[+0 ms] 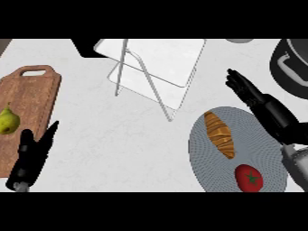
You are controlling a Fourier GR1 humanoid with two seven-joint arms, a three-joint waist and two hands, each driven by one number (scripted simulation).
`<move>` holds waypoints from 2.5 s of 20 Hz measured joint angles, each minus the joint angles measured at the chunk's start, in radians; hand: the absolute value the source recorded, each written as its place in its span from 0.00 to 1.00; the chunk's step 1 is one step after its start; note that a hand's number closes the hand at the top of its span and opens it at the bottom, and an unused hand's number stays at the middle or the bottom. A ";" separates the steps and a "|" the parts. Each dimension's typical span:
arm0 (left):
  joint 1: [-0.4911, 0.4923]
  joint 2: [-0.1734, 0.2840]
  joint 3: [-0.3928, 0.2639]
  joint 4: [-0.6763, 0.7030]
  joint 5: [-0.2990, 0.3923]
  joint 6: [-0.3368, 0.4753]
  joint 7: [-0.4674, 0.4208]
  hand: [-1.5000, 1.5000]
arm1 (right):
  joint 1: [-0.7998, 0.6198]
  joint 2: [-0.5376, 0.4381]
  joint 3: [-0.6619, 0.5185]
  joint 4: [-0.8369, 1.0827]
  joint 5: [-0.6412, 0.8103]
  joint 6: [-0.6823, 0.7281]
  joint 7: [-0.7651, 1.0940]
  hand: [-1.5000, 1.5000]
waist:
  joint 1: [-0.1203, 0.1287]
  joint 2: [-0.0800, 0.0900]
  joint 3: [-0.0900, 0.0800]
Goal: Pick the tomato from the placemat and place it in the tiered shelf
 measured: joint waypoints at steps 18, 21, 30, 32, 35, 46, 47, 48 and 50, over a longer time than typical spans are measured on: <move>0.821 0.188 0.200 -0.304 0.152 0.021 0.175 0.50 | 0.192 -0.232 -0.201 0.182 0.027 0.032 -0.092 0.00 | -0.089 -0.028 0.056; 0.848 0.156 0.198 -0.343 0.173 0.027 0.178 0.50 | 0.203 -0.265 -0.180 0.170 0.034 0.101 -0.115 0.00 | -0.098 -0.026 0.050; 0.873 0.036 0.140 -0.473 0.237 0.070 0.191 0.50 | 0.202 -0.397 -0.129 0.092 0.079 0.255 -0.104 0.00 | -0.117 -0.020 0.029; 0.871 0.020 0.121 -0.492 0.239 0.078 0.196 0.50 | 0.200 -0.418 -0.121 0.075 0.093 0.258 -0.078 0.00 | -0.119 -0.017 0.026; 0.865 -0.001 0.114 -0.498 0.247 0.106 0.206 0.50 | 0.192 -0.438 -0.119 0.051 0.109 0.244 -0.031 0.00 | -0.122 -0.014 0.021; 0.834 -0.027 0.087 -0.489 0.218 0.171 0.191 0.50 | 0.175 -0.458 -0.057 -0.051 0.193 0.167 0.191 0.00 | -0.116 -0.008 0.013; 0.832 -0.028 0.084 -0.487 0.214 0.174 0.188 0.50 | 0.177 -0.456 -0.044 -0.062 0.206 0.162 0.210 0.00 | -0.114 -0.008 0.013; 0.833 -0.028 0.077 -0.485 0.208 0.178 0.185 0.50 | 0.176 -0.456 -0.034 -0.075 0.215 0.158 0.229 0.00 | -0.113 -0.008 0.013; 0.833 -0.031 0.059 -0.478 0.194 0.180 0.177 0.50 | 0.170 -0.460 -0.020 -0.097 0.231 0.154 0.264 0.00 | -0.111 -0.009 0.013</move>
